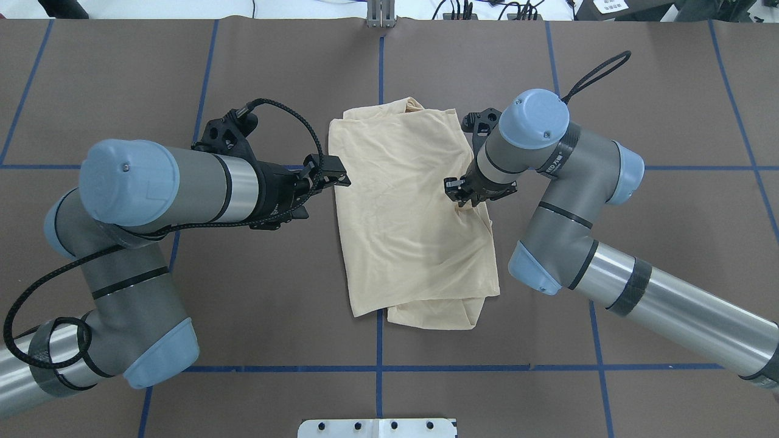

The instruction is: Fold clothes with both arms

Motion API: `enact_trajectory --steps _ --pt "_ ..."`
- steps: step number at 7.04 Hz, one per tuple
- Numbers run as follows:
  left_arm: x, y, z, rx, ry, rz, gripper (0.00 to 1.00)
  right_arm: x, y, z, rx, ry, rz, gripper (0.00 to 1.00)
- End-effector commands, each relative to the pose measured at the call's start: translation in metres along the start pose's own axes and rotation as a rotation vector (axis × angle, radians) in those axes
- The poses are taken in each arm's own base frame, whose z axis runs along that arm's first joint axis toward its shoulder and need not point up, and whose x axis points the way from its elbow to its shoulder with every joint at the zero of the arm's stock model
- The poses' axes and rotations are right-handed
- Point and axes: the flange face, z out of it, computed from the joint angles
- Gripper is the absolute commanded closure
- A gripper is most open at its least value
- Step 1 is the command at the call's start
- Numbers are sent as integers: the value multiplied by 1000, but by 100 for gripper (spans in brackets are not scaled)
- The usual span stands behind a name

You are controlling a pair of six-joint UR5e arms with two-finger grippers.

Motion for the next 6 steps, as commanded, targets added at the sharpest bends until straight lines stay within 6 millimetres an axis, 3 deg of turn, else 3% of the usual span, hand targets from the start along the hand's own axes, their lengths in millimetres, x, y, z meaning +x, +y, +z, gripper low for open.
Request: enact_trajectory --steps 1,2,3,6 --pt "0 1 0 -1 -1 0 1 4 1 3 -3 7 3 55" --pt "1 1 0 -2 2 0 1 6 1 5 -5 11 7 67" --pt "0 1 0 -1 -1 0 1 6 1 6 -6 12 7 98" --pt "0 0 1 0 0 -1 1 5 -1 3 -4 7 7 100"
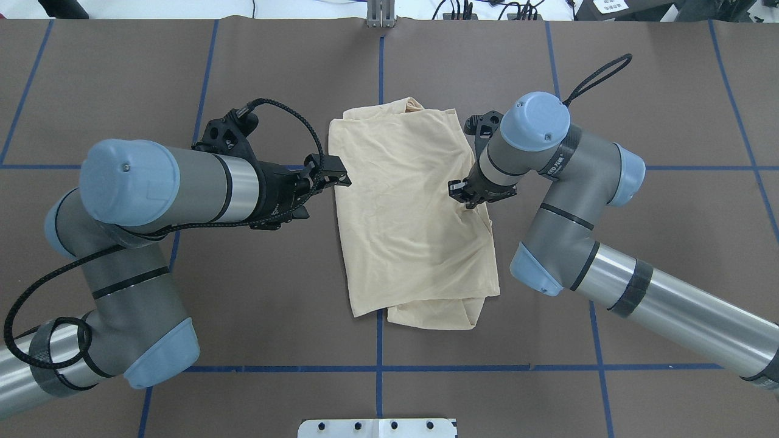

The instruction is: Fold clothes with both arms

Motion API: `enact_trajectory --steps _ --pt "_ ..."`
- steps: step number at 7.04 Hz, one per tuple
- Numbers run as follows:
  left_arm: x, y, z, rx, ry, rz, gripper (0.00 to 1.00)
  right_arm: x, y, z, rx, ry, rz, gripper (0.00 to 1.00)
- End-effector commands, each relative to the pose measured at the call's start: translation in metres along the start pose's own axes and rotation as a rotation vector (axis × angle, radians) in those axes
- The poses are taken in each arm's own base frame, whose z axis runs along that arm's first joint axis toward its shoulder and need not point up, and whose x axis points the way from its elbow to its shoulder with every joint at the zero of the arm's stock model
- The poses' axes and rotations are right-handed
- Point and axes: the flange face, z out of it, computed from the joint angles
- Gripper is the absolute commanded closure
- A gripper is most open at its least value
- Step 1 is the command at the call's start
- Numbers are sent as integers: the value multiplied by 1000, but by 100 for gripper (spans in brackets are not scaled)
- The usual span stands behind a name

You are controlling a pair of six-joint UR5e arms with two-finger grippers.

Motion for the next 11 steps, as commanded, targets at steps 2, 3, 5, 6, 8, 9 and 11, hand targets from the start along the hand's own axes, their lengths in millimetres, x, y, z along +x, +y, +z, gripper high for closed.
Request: enact_trajectory --steps 2,3,5,6,8,9,11 --pt "0 0 0 0 -1 0 1 0 -4 -12 8 -18 -2 100" --pt "-1 0 1 1 -2 -1 1 4 -7 -17 10 -24 2 100" --pt "-1 -1 2 1 -5 -1 1 19 -2 -15 4 -15 -27 100" --pt "-2 -1 3 2 -7 -1 1 21 -1 -15 3 -13 -26 100" --pt "-2 -1 3 2 -7 -1 1 23 -1 -14 2 -12 -26 75" --pt "-3 -1 4 1 -10 -2 1 24 0 -14 2 -10 -26 1" --pt "-5 -2 4 2 -13 -3 1 28 -3 -26 14 -23 -22 0"
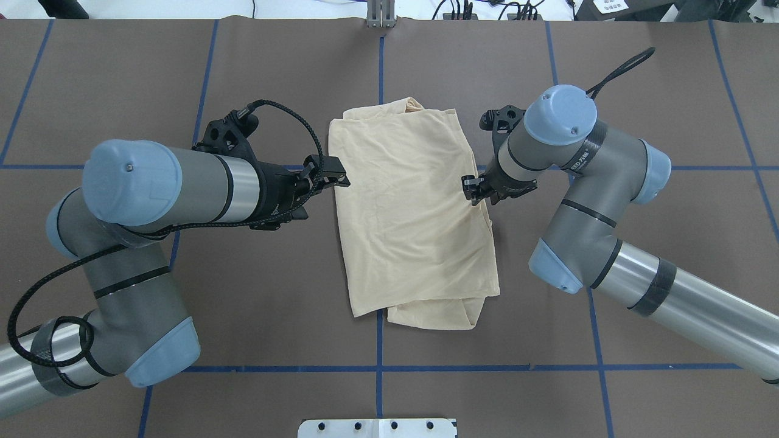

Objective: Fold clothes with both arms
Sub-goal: 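Move the left gripper along the shirt edge toward the robot while the right gripper holds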

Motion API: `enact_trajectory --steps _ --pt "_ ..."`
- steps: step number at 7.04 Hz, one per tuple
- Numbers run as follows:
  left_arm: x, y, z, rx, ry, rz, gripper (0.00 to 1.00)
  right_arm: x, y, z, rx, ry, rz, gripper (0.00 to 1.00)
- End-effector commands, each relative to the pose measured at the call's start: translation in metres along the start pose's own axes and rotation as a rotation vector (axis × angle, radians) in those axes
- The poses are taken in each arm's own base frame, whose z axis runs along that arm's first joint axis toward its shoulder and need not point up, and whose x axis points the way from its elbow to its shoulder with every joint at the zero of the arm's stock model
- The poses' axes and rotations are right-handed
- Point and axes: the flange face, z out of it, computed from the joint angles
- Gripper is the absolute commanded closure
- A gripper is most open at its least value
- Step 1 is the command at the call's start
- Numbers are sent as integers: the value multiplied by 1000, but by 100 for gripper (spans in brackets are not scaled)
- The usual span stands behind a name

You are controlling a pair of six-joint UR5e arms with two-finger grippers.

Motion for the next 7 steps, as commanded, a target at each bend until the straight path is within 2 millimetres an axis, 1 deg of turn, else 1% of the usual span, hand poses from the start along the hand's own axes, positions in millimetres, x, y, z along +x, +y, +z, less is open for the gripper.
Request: enact_trajectory --steps 1,2,3,4,5,6,7 --pt "-4 -1 2 0 -8 -2 1 2 -6 -16 6 -23 4 0" --pt "-4 6 3 -11 -7 -14 1 -3 -2 -29 17 -46 0 0" --pt "-2 17 4 -29 -3 -19 1 -3 6 -44 27 -69 -6 0" --pt "-15 47 21 -64 -33 -81 1 8 21 -55 23 -82 -10 0" --pt "-26 84 40 -51 -44 -80 1 9 26 -60 16 -95 14 0" --pt "-43 103 69 -32 -82 -70 1 6 30 -69 19 -111 50 0" --pt "-53 105 91 -26 -120 -73 1 3 32 -74 17 -124 67 0"
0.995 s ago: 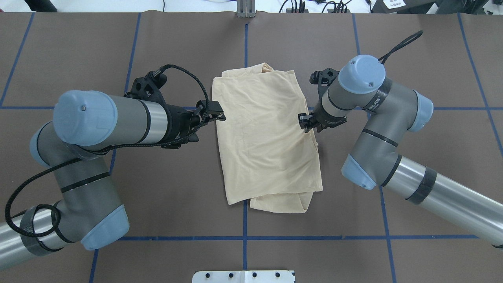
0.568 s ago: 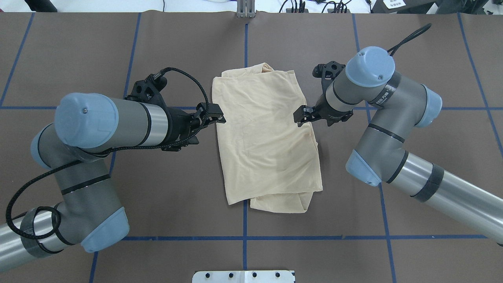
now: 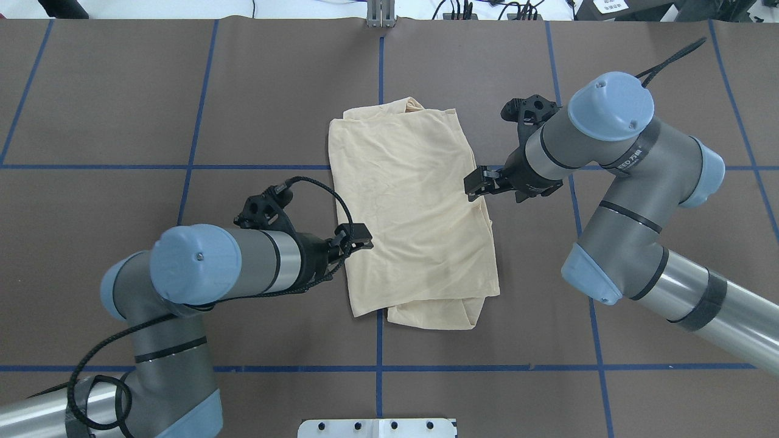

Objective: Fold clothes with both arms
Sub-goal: 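Move the left gripper along the shirt edge toward the robot while the right gripper holds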

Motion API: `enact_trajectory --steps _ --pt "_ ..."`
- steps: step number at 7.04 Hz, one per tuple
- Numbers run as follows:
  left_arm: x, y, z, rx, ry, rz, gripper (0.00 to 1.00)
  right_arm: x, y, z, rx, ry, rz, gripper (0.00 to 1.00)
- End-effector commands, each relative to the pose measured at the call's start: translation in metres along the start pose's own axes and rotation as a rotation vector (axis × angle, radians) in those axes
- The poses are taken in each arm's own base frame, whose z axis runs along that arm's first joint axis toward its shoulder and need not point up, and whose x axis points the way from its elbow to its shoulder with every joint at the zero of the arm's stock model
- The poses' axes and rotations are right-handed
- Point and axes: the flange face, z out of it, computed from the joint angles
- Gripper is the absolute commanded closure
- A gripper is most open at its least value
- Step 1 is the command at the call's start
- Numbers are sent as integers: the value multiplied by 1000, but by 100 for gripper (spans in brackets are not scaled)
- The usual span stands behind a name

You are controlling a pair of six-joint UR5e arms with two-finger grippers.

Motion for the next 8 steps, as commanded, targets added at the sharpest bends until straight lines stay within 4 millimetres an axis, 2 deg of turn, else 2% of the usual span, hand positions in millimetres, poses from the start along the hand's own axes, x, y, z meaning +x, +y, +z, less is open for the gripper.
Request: enact_trajectory --steps 1,3,8 --pt "-18 11 51 24 -77 0 1 -6 5 -11 2 -23 34 0" --pt "-22 10 70 34 -108 -1 1 -7 6 -11 1 -25 48 0" --pt "-17 31 72 6 -106 10 4 -8 6 -13 2 -28 47 0"
